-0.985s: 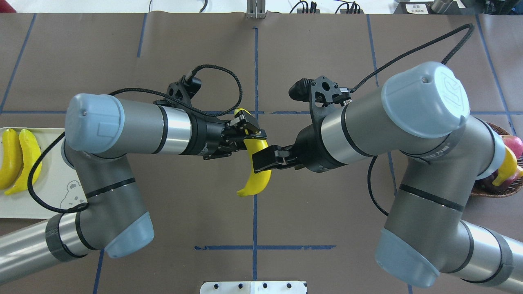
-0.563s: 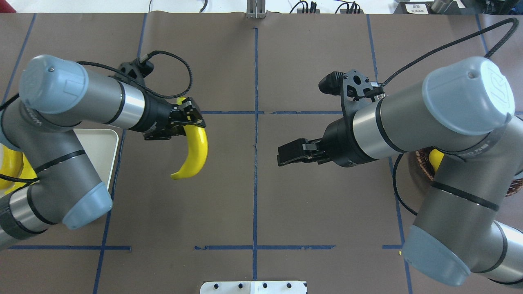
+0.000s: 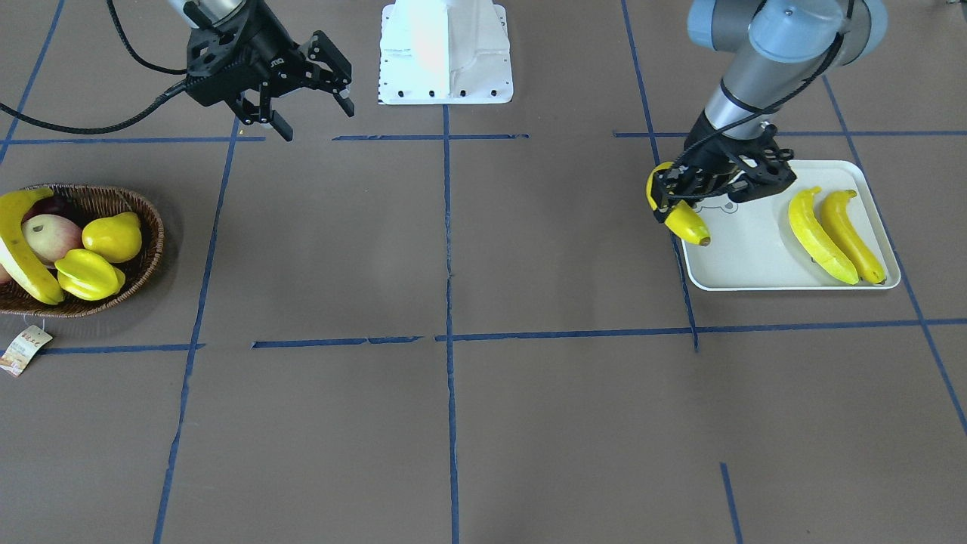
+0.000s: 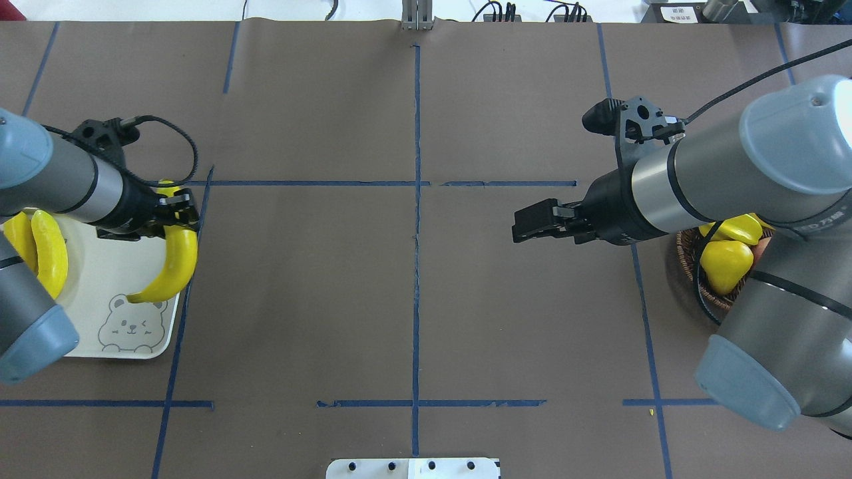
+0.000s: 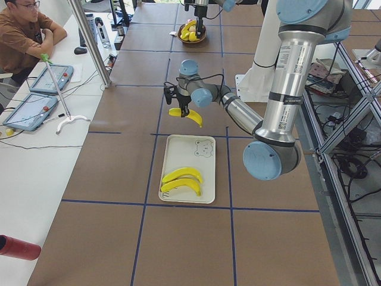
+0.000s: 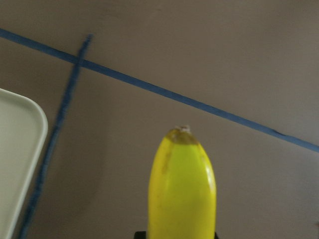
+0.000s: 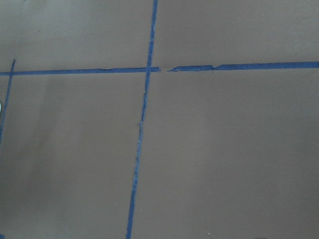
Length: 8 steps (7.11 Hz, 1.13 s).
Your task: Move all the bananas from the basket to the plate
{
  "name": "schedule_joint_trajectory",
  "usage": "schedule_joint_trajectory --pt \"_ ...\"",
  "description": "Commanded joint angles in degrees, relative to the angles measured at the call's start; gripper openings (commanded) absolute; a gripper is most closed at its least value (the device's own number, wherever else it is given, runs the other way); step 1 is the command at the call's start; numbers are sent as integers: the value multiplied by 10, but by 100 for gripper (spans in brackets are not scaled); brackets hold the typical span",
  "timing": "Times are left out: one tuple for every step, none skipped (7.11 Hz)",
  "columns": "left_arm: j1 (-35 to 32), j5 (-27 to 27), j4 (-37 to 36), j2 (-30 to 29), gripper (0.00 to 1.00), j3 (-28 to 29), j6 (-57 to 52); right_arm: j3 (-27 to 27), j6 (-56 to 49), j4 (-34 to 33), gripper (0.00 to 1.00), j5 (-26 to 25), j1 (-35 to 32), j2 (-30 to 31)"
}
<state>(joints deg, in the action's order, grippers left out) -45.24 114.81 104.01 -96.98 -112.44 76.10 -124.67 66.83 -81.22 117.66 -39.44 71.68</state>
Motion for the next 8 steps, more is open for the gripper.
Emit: schedule_joint_trajectory --pt "-26 -2 -3 70 0 3 -66 2 -8 -1 100 -2 -18 28" --pt "-31 -13 -2 84 0 8 -79 2 -8 -1 100 -2 -19 31" --pt "-29 -27 -2 83 0 17 -80 1 -7 -1 100 -2 -20 33" --pt "-29 -27 3 76 1 42 -81 2 -8 -1 100 -3 -20 36" --pt "-28 -33 4 75 20 52 -80 1 -8 -1 100 -1 -26 41" --pt "-28 -38 5 76 82 56 -81 1 -9 -1 100 -1 -28 41" --pt "-30 -42 11 84 99 55 -81 1 -9 -1 100 0 -32 43" --pt "-30 -42 26 84 99 54 -80 1 -13 -2 100 5 -46 50"
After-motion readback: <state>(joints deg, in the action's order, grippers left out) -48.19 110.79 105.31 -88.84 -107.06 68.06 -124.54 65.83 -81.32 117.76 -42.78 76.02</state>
